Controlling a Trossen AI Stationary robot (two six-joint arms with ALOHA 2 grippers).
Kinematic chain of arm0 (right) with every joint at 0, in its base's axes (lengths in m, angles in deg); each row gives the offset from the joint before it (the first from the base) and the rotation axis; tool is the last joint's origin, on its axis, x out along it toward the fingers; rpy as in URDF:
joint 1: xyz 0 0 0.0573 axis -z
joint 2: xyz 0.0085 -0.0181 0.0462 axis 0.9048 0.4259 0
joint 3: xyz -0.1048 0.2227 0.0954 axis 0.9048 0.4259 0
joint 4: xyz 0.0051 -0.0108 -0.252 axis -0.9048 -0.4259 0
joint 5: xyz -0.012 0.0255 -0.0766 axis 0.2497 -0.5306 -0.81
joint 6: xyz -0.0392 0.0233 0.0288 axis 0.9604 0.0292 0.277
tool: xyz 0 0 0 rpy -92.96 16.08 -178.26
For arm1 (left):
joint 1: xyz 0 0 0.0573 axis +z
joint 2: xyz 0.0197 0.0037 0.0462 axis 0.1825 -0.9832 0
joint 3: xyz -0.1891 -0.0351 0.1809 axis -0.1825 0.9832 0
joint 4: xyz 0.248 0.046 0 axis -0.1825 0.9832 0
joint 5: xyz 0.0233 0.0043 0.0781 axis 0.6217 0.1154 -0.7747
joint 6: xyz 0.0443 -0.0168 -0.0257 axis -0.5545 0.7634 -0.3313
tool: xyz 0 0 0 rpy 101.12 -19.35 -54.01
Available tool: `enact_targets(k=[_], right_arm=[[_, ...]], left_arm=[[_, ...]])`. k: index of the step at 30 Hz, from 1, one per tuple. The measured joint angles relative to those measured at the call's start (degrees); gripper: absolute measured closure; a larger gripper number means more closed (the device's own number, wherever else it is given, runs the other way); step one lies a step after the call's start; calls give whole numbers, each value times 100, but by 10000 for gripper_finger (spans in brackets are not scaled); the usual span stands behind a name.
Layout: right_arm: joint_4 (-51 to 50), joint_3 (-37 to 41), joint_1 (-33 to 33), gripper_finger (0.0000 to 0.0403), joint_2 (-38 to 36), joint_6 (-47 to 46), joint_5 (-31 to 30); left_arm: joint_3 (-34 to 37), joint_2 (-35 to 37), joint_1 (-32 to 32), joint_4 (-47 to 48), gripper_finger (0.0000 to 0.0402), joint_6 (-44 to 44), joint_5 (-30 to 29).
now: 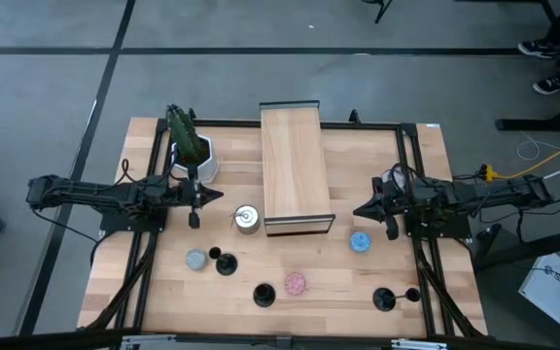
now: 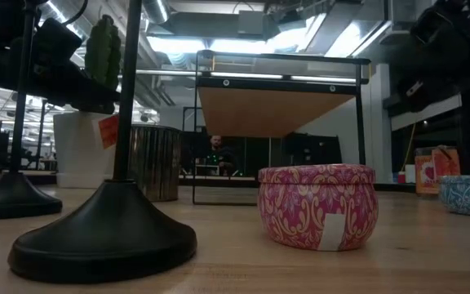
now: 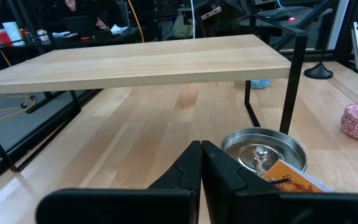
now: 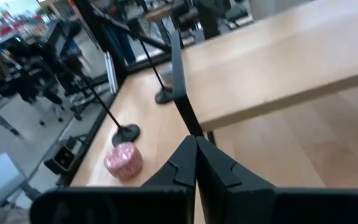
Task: Pick & Place candle stick holders
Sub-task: Put the large yellow scented candle on the shelf
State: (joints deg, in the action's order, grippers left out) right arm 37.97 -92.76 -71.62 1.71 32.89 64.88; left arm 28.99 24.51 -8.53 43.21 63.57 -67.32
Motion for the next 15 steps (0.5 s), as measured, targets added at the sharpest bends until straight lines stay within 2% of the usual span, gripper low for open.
enact_targets(k=[4, 11, 15], right_arm=[[-560, -305, 0, 392, 286, 136, 0], [-1943, -993, 0, 392, 699, 1172, -2], [-2233, -1116, 0, 392, 820, 1222, -2]], left_arm=[[0, 0, -1, -1, 397, 0, -1], [0, 1, 0, 0, 398, 0, -1], [-1, 0, 1, 0, 398, 0, 1]])
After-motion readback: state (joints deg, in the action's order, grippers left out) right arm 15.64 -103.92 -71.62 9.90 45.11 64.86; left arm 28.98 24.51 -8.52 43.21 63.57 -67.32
